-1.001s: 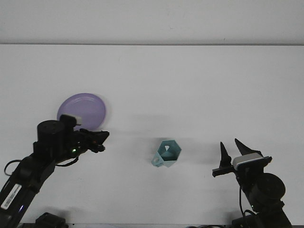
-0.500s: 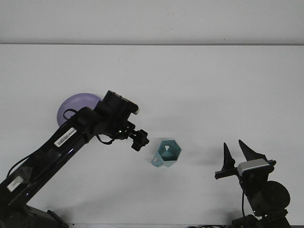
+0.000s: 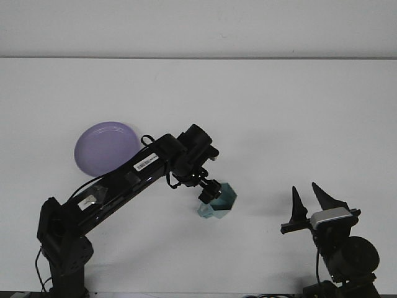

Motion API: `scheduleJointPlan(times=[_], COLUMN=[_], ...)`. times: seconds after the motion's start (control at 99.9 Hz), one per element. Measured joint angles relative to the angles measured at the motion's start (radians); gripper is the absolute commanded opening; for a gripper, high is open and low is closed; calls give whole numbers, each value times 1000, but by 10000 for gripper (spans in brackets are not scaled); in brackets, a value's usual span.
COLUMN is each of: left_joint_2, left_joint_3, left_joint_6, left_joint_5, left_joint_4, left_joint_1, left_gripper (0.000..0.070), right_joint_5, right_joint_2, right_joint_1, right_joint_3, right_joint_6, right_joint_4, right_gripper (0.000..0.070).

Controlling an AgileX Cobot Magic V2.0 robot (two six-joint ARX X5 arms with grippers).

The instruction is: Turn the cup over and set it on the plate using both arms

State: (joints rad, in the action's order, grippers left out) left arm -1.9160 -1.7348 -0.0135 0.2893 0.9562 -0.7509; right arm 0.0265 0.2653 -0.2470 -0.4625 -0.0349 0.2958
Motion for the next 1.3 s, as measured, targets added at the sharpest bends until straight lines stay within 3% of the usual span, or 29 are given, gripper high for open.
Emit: scheduleJointPlan(times=[0.33, 0.38, 0.47, 0.901, 1.301], left_joint_2=[-105, -116, -119, -118, -115], left_joint_3=[0, 0, 0, -71, -367], left_joint_6=[-3, -4, -1, 24, 47], left_joint_5=[-1, -1, -2, -6, -134], left_joint_4=[-47, -49, -60, 12, 258], left_joint_1=[-37, -41, -50, -53, 121], left_gripper=[438, 330, 0, 12, 12], right_joint_5=[0, 0, 0, 0, 0], right_joint_2=[0, 0, 0, 0, 0], right_joint_1=[0, 0, 0, 0, 0], right_joint_3=[0, 0, 0, 0, 0], right_joint_6=[0, 0, 0, 0, 0], right_joint_4=[0, 0, 0, 0, 0], right_gripper=[337, 337, 337, 337, 337])
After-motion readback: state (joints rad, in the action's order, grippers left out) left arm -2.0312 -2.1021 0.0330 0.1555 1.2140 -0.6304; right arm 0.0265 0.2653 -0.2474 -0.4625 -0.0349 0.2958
